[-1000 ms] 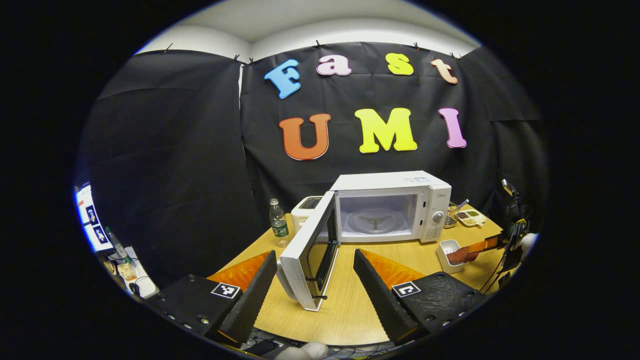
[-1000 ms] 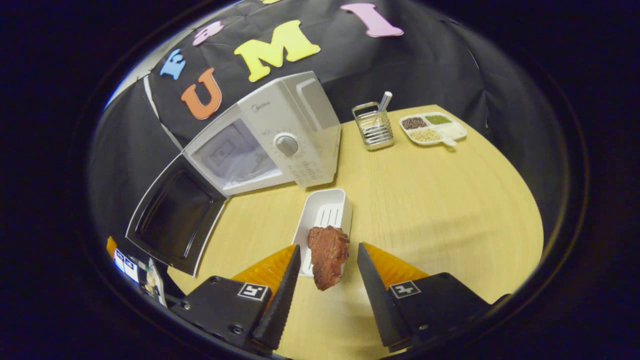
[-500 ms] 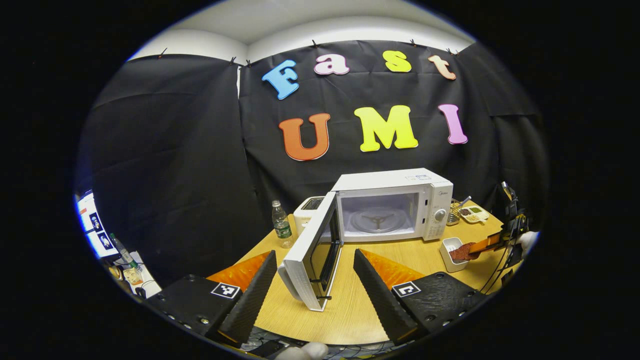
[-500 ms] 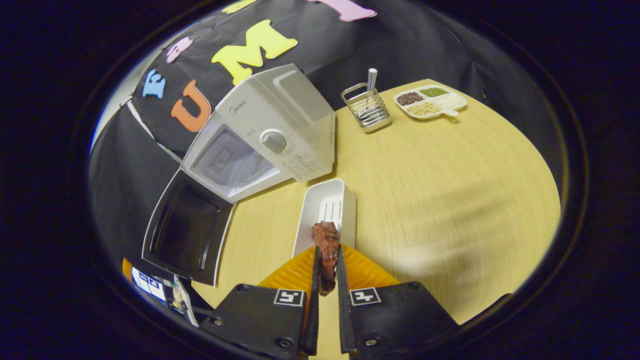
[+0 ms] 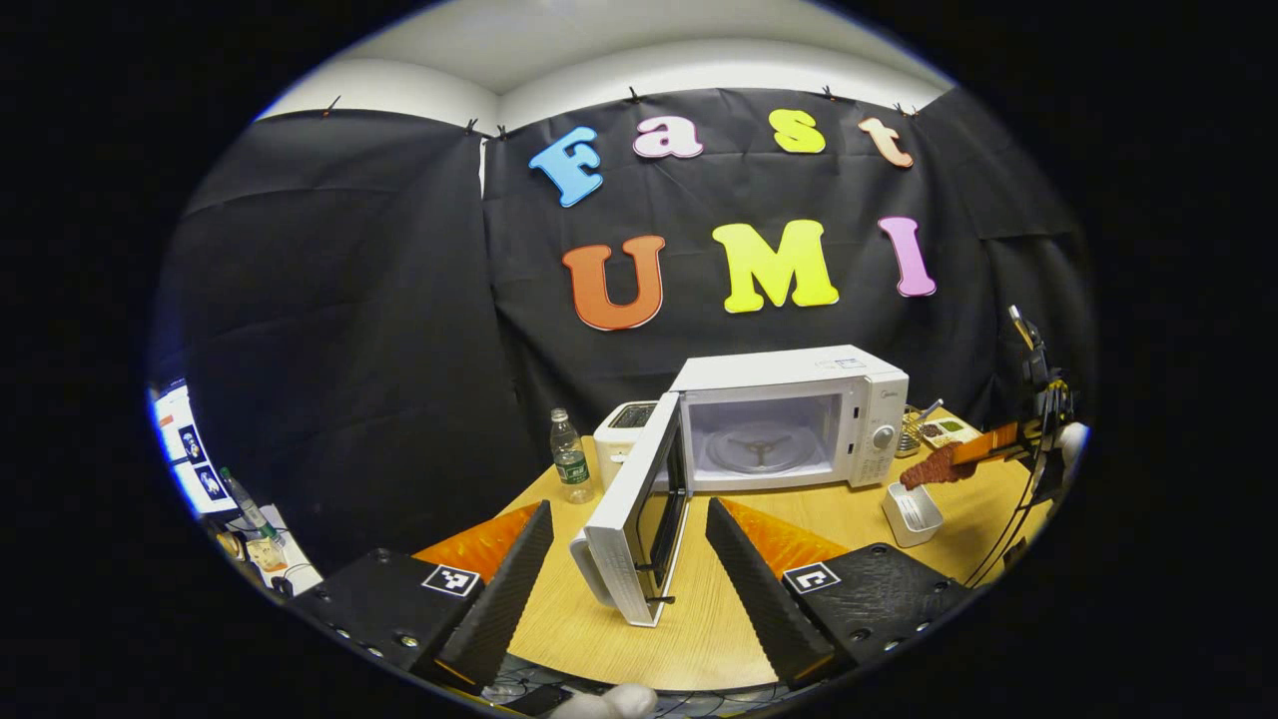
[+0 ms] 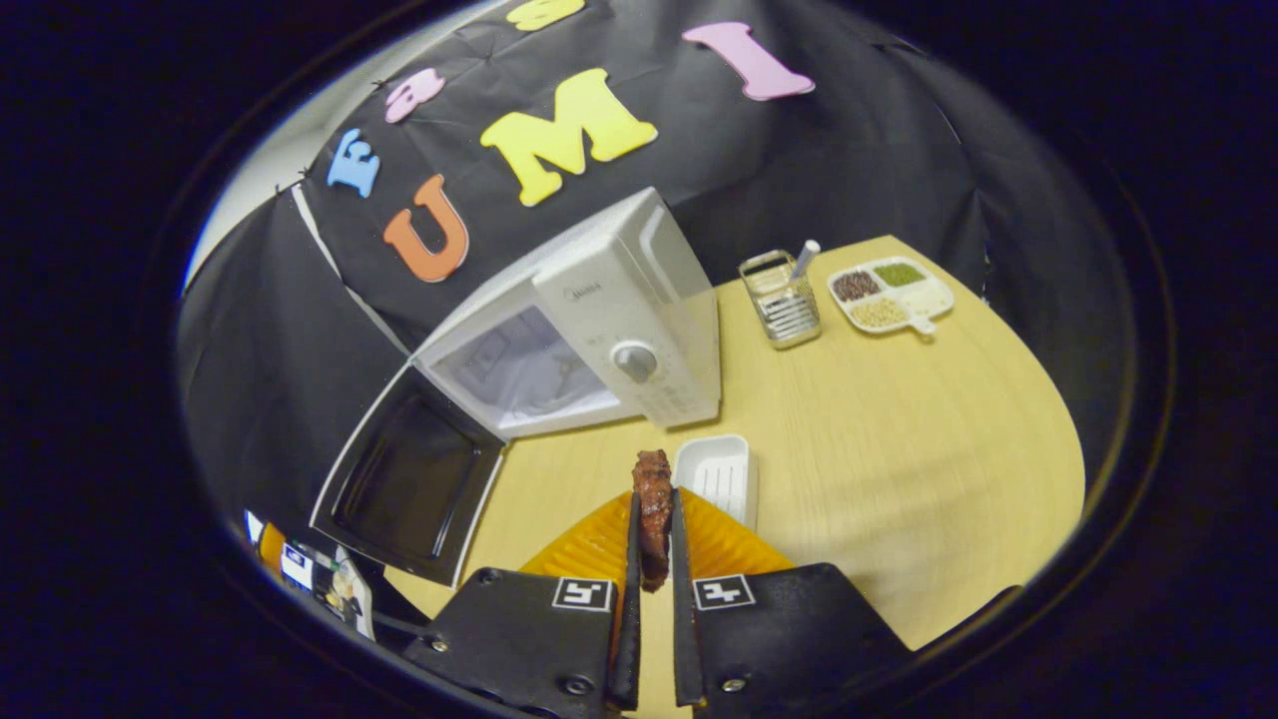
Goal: Open the microwave oven with the left hand, put the food in, and close the microwave oven.
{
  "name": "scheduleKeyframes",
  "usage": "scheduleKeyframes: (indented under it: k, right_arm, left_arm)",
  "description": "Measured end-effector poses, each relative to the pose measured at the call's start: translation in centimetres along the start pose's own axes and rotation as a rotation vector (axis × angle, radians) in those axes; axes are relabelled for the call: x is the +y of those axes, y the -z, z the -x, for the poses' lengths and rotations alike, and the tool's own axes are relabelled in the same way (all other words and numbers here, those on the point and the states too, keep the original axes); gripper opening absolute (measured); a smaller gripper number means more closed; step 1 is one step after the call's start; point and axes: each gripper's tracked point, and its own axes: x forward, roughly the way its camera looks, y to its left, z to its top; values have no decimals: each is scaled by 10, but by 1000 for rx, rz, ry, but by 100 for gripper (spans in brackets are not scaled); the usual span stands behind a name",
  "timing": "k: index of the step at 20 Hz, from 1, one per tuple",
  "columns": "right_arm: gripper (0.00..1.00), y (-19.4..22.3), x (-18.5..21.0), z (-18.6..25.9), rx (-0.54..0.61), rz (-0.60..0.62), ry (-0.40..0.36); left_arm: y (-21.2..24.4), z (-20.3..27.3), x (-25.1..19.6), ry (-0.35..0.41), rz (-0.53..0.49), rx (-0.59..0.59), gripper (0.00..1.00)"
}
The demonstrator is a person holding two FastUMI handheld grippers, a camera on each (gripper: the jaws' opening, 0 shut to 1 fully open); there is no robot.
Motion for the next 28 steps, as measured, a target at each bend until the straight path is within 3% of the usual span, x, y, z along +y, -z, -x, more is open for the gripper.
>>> scheduleKeyframes:
  k: [5,10,19,28]
  right_arm:
    - [17,-19,95,-28,-123,-43,-83]
    - [16,-5,150,-96,-188,-123,-96]
    - [16,-5,167,-228,-303,-253,-32]
    - [16,-12,175,-315,-364,-197,4]
  left_arm:
    - [0,2,13,35,-1,-14,94]
    - [3,2,32,25,-25,-26,94]
    - [11,-4,65,-17,-32,-41,95]
    - [20,-21,86,-62,-37,-48,94]
